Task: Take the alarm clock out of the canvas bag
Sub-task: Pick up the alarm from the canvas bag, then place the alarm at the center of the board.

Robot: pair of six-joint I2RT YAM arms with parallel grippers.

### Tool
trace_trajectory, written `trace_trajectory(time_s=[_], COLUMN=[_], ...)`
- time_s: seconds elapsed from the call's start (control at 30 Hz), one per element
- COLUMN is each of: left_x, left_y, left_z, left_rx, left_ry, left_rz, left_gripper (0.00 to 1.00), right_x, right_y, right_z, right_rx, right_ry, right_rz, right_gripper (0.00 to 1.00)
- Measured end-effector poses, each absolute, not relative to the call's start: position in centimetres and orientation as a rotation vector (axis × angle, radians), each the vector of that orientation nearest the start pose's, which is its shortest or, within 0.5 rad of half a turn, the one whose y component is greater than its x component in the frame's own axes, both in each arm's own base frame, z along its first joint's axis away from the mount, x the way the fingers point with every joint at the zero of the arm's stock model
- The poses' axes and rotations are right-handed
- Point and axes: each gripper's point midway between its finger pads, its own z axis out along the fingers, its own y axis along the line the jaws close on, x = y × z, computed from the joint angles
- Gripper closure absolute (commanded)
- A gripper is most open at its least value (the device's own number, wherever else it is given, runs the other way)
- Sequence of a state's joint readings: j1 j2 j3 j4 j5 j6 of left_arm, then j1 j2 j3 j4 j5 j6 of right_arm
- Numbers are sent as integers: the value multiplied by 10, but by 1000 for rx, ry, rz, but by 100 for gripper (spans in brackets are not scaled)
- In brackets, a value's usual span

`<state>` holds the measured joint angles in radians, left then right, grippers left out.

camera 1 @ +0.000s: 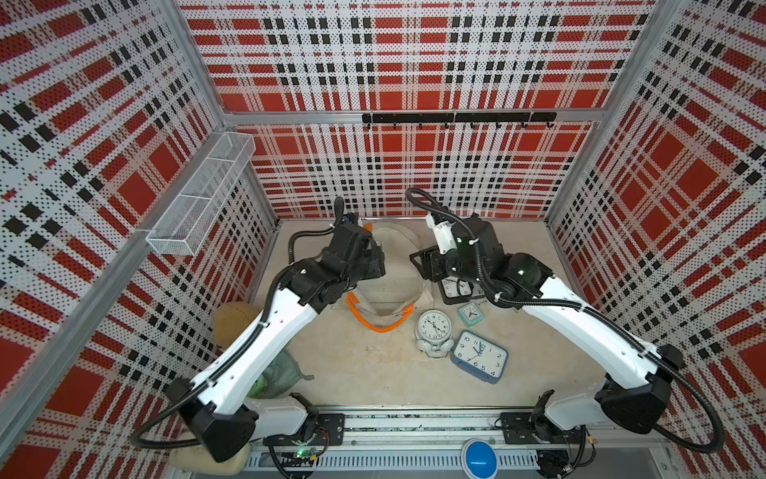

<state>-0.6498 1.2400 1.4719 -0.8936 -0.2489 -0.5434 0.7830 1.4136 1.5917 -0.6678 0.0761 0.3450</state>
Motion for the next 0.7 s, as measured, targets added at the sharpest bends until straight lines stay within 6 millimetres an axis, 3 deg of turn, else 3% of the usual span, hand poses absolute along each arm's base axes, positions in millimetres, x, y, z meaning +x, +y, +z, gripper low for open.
trace_trajectory(time_s=[0.13, 0.27, 0.47, 0.7], left_x=[251, 203, 149, 131], left_y=[-188, -207, -222, -235], left_z=[343, 325, 263, 192], left_rx=[155, 379, 676, 856], left_ry=[2252, 2321, 2410, 2469], left_rz=[-419, -395, -269, -96], left_gripper=[54, 55, 55, 56], right_x=[319, 320, 317, 305], right_y=[253, 235, 219, 202], right_z=[380, 383, 374, 380], right_rx=[-279, -215, -171, -147], right_ry=[2052, 2060, 2089, 2085], right_rz=[583, 553, 505, 473], right_gripper=[39, 39, 39, 39])
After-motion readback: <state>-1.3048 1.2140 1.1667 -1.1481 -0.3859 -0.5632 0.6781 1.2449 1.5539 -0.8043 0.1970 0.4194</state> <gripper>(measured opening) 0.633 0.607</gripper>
